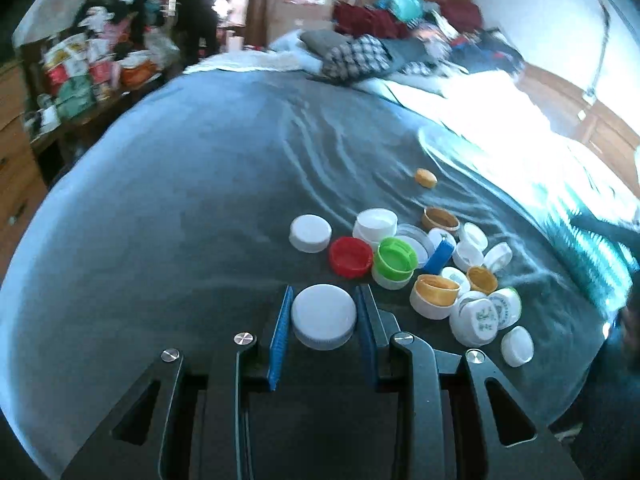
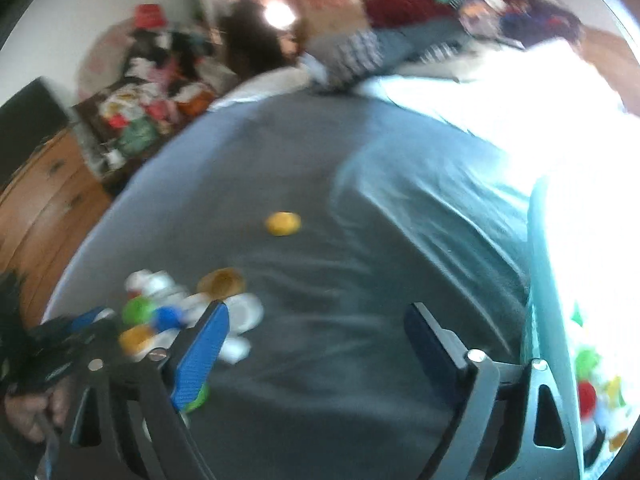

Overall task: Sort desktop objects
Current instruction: 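Close the right tool on a white cap while the left tool holds its white cap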

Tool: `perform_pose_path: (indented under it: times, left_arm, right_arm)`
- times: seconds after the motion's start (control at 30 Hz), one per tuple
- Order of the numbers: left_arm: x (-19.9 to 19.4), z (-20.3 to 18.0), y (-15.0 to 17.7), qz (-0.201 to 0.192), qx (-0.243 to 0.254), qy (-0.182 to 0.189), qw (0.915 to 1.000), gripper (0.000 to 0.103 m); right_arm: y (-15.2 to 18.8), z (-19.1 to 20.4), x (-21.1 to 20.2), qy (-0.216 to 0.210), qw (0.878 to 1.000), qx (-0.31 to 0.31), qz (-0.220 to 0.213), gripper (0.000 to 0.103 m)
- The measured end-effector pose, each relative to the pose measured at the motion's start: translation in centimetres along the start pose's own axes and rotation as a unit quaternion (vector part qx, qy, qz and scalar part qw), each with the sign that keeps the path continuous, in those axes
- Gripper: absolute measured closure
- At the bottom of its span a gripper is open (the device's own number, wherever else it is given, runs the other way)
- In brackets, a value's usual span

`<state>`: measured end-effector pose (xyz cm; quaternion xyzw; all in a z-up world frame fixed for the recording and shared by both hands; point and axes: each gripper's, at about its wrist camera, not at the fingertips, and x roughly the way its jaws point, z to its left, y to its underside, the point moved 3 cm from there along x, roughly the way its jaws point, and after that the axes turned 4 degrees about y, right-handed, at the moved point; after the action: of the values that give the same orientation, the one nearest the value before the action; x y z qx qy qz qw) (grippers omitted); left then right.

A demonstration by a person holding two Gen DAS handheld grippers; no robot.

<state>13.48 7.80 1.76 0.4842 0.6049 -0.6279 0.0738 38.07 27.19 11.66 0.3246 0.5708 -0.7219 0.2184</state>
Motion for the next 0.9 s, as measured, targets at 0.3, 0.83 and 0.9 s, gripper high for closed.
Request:
perform_pose_path:
  times: [0.3, 0.83, 0.9]
  left_arm:
    - [-1.8, -0.6, 1.1, 0.006, -0.032, -0.048, 0.9983, 0.076]
    - [-2.2, -3.4, 0.4, 0.006, -0.041, -0.064, 0.9971, 0.076]
    - [-2.3, -3.8, 0.6, 0.011, -0.044, -0.063, 0.9970, 0.076]
  right_arm:
    - [7.0, 8.0, -0.4, -0.122, 0.984, -0.119, 0.054, 0.070]
    - [7.6, 7.2, 3.2, -0.149, 0.978, -0.117, 0.083, 0.061]
    - [7.5, 6.6, 3.3, -0.153, 0.979, -0.108, 0.079, 0.070]
